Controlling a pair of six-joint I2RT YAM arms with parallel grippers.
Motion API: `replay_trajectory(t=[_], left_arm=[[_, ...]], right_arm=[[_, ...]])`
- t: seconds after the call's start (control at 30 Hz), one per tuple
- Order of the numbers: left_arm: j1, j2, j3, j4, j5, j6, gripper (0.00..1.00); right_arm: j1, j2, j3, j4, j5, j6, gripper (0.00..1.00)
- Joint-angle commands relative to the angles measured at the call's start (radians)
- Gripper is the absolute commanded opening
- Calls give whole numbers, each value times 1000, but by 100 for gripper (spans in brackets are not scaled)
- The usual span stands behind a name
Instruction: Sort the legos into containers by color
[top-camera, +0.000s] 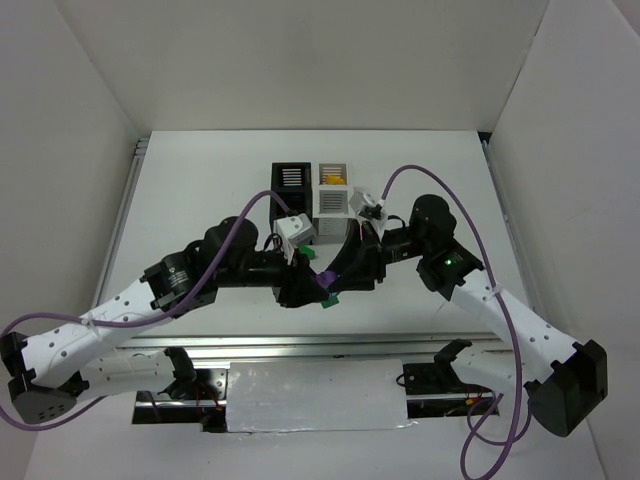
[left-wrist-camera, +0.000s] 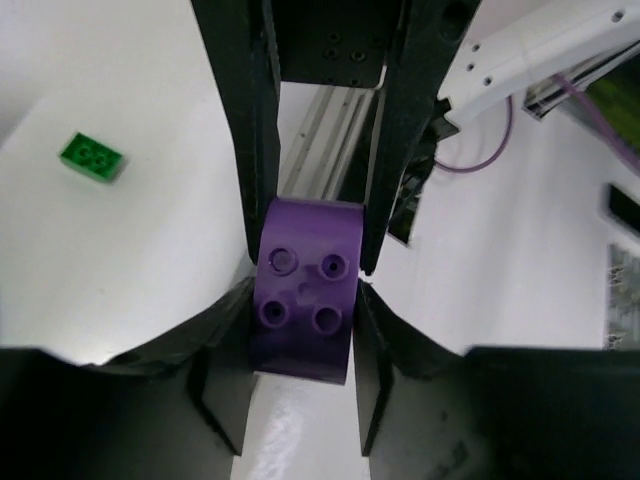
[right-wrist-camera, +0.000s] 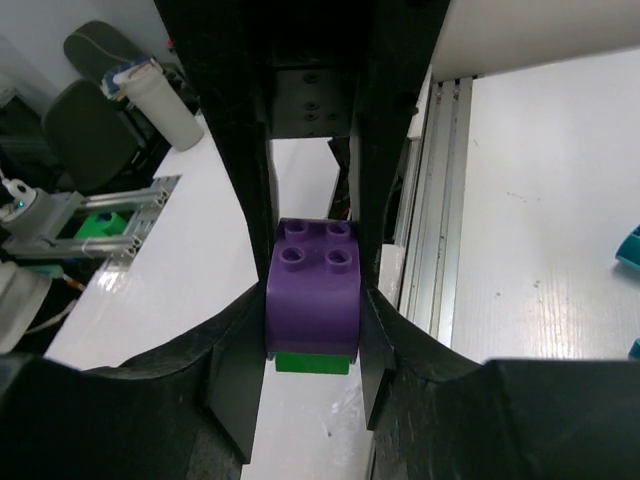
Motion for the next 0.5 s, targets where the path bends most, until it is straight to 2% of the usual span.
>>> replay_trajectory(t=[0.0,0.03,0.1,0.13,0.27,0.4,0.47], left_arm=[[7,-24,39,88,71,6,35],[9,-31,36,92,82,13,16],[9,-45,28,118,95,18,4],[9,-61,22,126,93,21,0],[12,-96,14,152,67,26,0],[15,-133,3,175,18,22,0],[15,-137,-1,189,27,22,0]], right_arm=[[-3,-1,37,23,-52,-14,0],[-6,10,35,30,-63,-5,15],[-5,24,35,78,-60,59,67],[-6,32,28,98,-54,78,99],[-13,9,-18,203,-27,156,100],[-17,-1,-41,196,12,167,100],[-17,1,-80,289,22,245,99]])
